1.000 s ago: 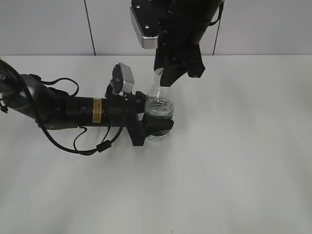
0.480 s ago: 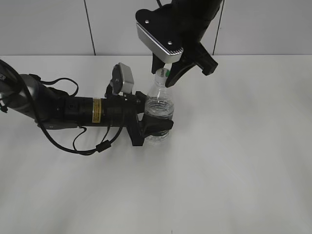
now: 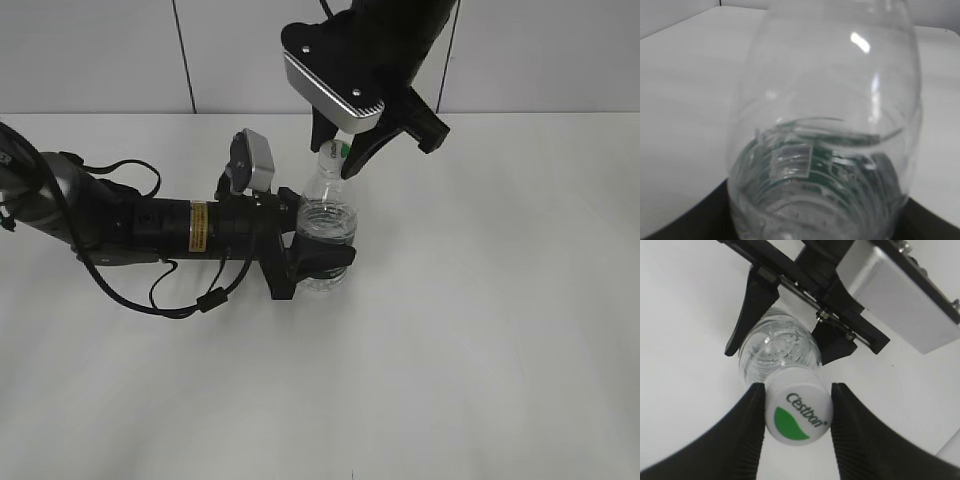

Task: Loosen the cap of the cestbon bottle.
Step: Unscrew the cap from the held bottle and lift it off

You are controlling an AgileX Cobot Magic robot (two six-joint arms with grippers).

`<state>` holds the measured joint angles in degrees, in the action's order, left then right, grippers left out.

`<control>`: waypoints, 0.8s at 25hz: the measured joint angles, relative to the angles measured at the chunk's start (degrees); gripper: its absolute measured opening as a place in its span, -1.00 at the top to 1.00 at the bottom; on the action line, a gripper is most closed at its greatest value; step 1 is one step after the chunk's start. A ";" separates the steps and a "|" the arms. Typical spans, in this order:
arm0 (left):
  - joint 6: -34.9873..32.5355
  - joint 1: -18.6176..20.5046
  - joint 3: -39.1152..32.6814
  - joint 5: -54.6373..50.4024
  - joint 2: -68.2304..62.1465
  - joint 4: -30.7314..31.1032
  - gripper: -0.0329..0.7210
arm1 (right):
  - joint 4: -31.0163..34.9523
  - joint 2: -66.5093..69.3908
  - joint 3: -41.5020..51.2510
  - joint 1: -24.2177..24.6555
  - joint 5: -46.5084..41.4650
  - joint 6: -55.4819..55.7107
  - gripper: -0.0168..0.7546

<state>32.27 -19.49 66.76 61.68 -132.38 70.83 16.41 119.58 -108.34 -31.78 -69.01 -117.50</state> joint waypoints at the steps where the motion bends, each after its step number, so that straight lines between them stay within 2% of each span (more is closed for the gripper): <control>1: 0.00 0.00 0.00 0.00 0.00 0.00 -0.19 | 0.00 0.00 0.00 0.00 -0.06 -1.15 0.17; 8: 0.00 0.00 0.00 0.09 0.00 0.06 -0.19 | 0.50 0.00 -0.05 0.11 -0.12 -2.49 0.16; 11: 0.61 0.00 -0.11 0.19 0.00 -0.16 -0.19 | 1.51 0.00 -0.05 0.11 0.14 -1.57 0.04; 14: 1.23 0.00 -0.11 1.30 0.00 -1.28 -0.19 | 2.57 0.02 -0.05 0.05 0.14 -0.14 -0.17; 20: 1.50 0.00 -0.11 1.66 0.00 -1.64 -0.19 | 3.66 0.02 -0.05 0.05 0.09 3.18 -0.26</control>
<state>33.76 -19.49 66.65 63.34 -132.38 69.19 20.07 119.60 -108.39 -31.74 -68.93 -114.32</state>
